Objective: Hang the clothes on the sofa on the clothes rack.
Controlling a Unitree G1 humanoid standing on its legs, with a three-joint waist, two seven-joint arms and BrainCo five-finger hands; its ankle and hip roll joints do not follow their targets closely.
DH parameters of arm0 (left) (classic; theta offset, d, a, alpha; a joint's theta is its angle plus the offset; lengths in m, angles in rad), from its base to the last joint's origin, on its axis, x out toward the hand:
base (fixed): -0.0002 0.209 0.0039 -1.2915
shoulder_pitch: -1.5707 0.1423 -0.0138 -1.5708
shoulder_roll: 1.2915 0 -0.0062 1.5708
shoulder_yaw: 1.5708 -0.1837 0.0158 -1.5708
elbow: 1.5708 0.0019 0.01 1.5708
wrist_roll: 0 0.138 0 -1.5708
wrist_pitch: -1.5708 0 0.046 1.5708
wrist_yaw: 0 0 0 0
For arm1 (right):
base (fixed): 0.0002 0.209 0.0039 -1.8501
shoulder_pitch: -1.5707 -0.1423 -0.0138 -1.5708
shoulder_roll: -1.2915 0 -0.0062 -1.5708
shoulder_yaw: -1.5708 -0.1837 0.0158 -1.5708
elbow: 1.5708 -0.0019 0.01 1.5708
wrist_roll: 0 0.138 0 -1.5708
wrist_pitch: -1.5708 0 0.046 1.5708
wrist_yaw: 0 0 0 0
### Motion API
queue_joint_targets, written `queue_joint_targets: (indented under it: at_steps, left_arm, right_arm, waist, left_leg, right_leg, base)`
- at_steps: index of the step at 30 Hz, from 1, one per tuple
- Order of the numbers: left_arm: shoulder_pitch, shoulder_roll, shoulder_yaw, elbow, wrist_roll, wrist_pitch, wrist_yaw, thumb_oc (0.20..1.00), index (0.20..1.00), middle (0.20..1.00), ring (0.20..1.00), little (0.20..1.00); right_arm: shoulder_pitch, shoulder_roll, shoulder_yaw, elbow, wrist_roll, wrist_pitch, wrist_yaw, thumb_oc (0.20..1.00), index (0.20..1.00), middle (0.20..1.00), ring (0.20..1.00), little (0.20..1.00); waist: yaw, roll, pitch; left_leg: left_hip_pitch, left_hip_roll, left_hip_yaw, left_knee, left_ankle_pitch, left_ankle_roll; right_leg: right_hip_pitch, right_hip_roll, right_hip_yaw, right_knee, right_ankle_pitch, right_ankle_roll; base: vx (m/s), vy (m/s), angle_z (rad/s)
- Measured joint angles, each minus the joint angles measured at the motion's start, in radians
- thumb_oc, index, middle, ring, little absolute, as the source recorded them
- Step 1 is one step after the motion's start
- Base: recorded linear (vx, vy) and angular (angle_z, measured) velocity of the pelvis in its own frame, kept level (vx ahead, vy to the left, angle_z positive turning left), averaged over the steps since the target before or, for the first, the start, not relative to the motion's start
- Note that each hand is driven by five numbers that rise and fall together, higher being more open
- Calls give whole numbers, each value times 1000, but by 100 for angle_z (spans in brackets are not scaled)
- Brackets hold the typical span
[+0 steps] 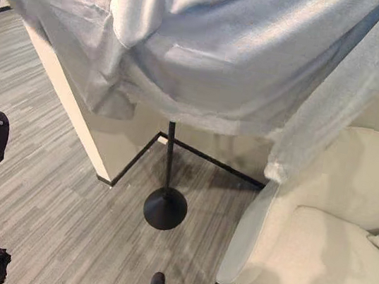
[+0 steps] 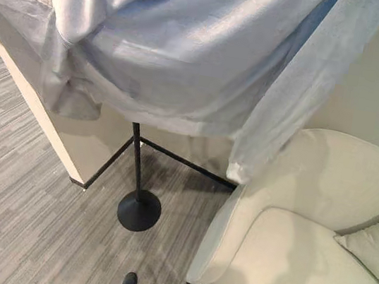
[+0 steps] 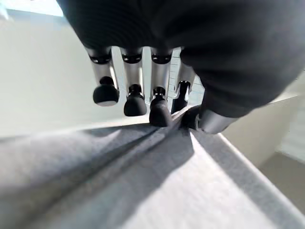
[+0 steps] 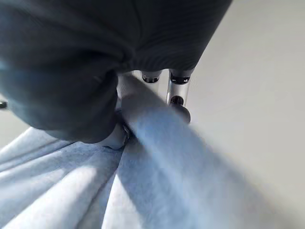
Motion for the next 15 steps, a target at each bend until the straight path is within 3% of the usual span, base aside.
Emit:
queue_joint_targets:
  at_steps: [3,4,6,15]
  left_arm:
    - [-9,-5,-13,10,0,0,0,200,200,200,200,200]
    - [-44,-22,-56,41,0,7,-1,200,200,200,200,200]
    - [-72,-36,-76,42,-1,13,0,200,200,200,200,200]
    - [-132,-133,-156,78,59,30,3,200,200,200,200,200]
  right_arm:
    - [-2,36,3,42,0,9,1,200,200,200,200,200]
    - [-4,101,30,118,-1,21,2,200,200,200,200,200]
    - [-6,147,36,160,0,41,6,200,200,200,200,200]
    - [8,255,75,276,-35,94,25,200,200,200,200,200]
  waist:
    - [15,-2,-13]
    - [24,-8,-20]
    - [40,-9,-22]
    - [60,-14,-22]
  left_leg:
    - [-22,0,0,0,1,0]
    - [-35,-1,-1,0,2,1]
    - [-55,0,-1,0,11,12]
    - [-174,3,-16,1,27,9]
  right_leg:
    - [-22,-1,-1,0,1,1]
    - [-34,0,-4,0,3,1]
    - [-54,0,-5,0,3,2]
    - [-166,10,-27,7,4,3]
  base:
    - [-1,7,1]
    - [-7,14,3]
    - [-15,3,2]
    - [-91,0,6]
